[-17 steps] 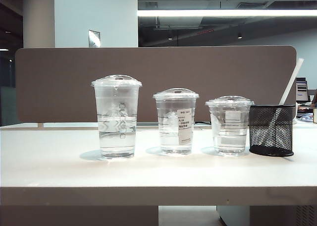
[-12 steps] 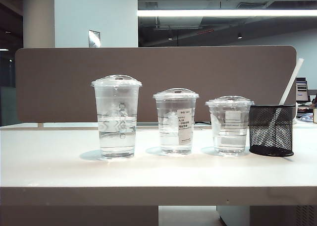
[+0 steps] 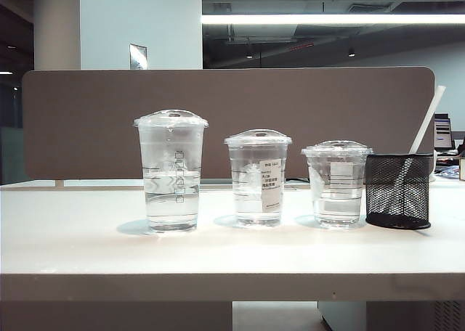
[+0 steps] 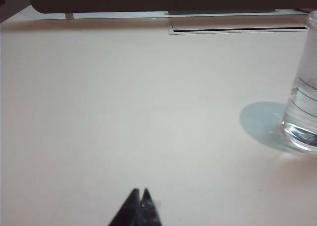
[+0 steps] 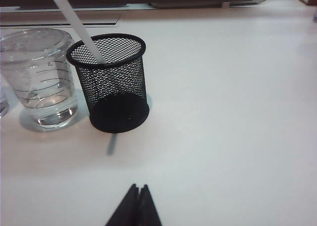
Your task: Pick up the straw and insert it into the large coffee cup.
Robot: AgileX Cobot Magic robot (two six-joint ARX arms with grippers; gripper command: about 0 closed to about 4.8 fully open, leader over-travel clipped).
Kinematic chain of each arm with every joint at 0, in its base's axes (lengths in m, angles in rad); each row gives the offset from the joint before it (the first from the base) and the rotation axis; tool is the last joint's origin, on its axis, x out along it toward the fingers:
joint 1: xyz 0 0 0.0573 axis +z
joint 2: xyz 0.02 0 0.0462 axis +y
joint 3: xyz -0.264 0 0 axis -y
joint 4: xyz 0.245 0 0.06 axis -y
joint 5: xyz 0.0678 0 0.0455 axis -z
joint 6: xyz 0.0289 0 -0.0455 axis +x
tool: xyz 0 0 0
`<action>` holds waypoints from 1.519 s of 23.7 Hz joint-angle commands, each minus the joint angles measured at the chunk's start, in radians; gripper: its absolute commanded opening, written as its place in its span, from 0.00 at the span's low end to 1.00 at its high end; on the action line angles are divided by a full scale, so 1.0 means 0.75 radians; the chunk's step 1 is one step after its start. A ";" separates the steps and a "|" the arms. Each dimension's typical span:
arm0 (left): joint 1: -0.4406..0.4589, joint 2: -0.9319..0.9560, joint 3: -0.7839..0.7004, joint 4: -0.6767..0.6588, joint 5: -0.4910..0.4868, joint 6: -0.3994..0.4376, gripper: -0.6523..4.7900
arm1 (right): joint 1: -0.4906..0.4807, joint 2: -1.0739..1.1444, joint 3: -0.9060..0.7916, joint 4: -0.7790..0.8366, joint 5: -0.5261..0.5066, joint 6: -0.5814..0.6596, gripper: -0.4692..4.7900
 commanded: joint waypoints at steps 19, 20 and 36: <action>-0.190 0.452 0.626 -0.574 -0.002 -0.002 0.11 | 0.001 -0.002 0.004 0.022 0.002 0.001 0.08; -0.198 0.477 0.663 -0.567 -0.004 -0.002 0.11 | 0.002 -0.002 0.004 0.022 0.002 0.001 0.08; -0.559 0.697 1.410 -0.783 -0.005 0.002 0.11 | 0.001 -0.002 0.004 0.022 0.002 0.001 0.08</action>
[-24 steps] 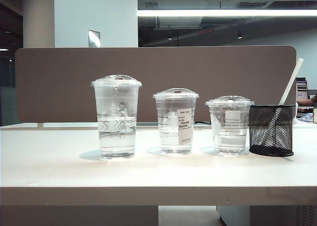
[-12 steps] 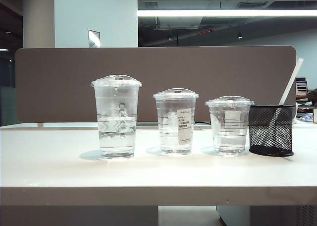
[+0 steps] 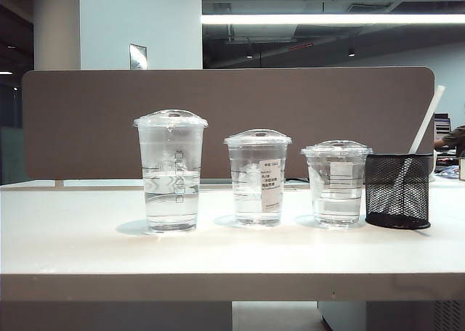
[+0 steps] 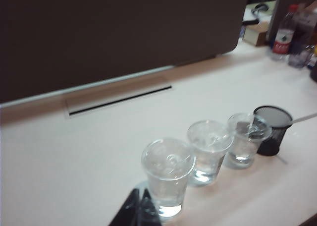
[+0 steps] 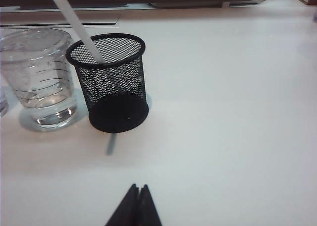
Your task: Pick up the straw and insert it into the large coffee cup.
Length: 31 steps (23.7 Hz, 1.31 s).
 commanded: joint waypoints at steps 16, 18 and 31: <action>-0.006 -0.095 0.202 -0.631 0.239 -0.049 0.11 | 0.002 -0.002 0.004 0.022 0.002 0.001 0.08; -0.006 -0.095 0.202 -0.630 0.240 -0.049 0.11 | 0.001 -0.002 0.004 0.023 0.002 0.001 0.08; -0.006 -0.095 0.202 -0.630 0.240 -0.049 0.11 | 0.001 -0.002 0.004 0.024 0.002 0.001 0.08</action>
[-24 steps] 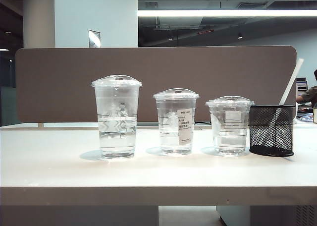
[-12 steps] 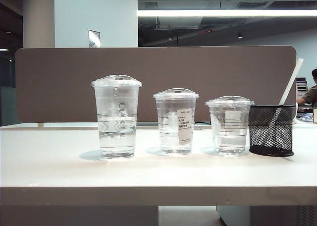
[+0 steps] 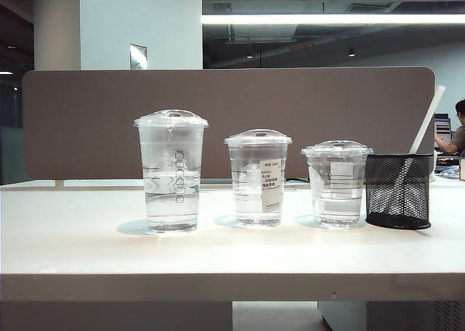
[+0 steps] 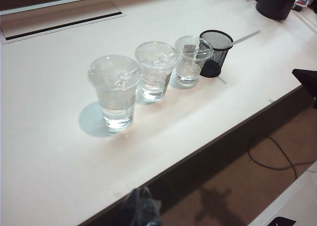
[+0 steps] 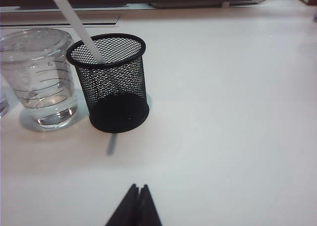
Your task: Pick up the straw and insert it into the large coffee cup.
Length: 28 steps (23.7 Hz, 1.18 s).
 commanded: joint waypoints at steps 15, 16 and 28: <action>0.001 0.000 0.003 0.013 0.006 -0.009 0.11 | -0.001 0.130 0.818 -0.341 0.045 -0.275 0.08; 0.001 0.000 0.003 0.012 0.006 -0.009 0.11 | -0.002 0.189 0.919 -0.413 0.060 -0.376 0.08; 0.001 0.000 0.003 0.013 0.005 -0.008 0.11 | -0.003 1.034 1.610 -0.651 0.012 -0.357 0.08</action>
